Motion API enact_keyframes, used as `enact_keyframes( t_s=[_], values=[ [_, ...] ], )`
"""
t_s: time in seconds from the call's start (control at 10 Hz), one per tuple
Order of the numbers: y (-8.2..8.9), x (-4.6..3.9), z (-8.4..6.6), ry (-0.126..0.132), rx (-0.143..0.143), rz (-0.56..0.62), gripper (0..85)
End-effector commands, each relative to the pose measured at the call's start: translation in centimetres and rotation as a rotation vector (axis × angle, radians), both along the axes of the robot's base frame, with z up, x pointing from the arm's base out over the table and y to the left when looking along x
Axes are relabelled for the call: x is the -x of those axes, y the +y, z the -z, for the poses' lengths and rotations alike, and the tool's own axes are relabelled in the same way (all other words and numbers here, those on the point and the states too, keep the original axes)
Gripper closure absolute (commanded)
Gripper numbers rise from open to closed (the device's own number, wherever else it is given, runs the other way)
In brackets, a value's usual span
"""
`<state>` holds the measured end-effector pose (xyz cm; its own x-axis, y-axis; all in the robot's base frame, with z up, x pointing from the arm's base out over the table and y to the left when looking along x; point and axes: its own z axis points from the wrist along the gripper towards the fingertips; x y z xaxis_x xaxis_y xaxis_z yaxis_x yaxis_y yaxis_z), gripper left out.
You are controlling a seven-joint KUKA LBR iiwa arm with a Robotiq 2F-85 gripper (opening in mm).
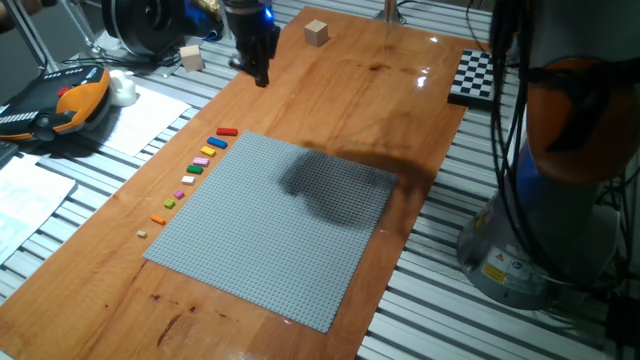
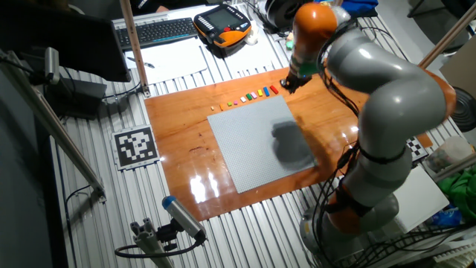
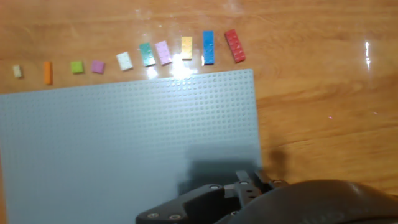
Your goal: Stack small Lego blocks randomly, one at a time
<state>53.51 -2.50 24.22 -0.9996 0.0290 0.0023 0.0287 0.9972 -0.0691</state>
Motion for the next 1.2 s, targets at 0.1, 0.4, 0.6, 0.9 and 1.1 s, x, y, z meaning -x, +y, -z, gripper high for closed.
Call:
enact_keyframes(
  t_s=[0.1,0.4,0.6,0.9,1.1],
  values=[
    [-2.9,-7.39,1.4,0.033,0.006,-0.082,51.0],
    [-4.1,-11.59,5.8,0.014,-0.024,-0.142,51.0],
    [-3.0,-12.91,7.8,0.002,-0.048,-0.152,51.0],
    [-2.7,-12.89,8.3,0.05,-0.072,-0.203,85.0],
    [-2.7,-12.89,8.3,0.058,-0.03,-0.212,85.0]
  ],
)
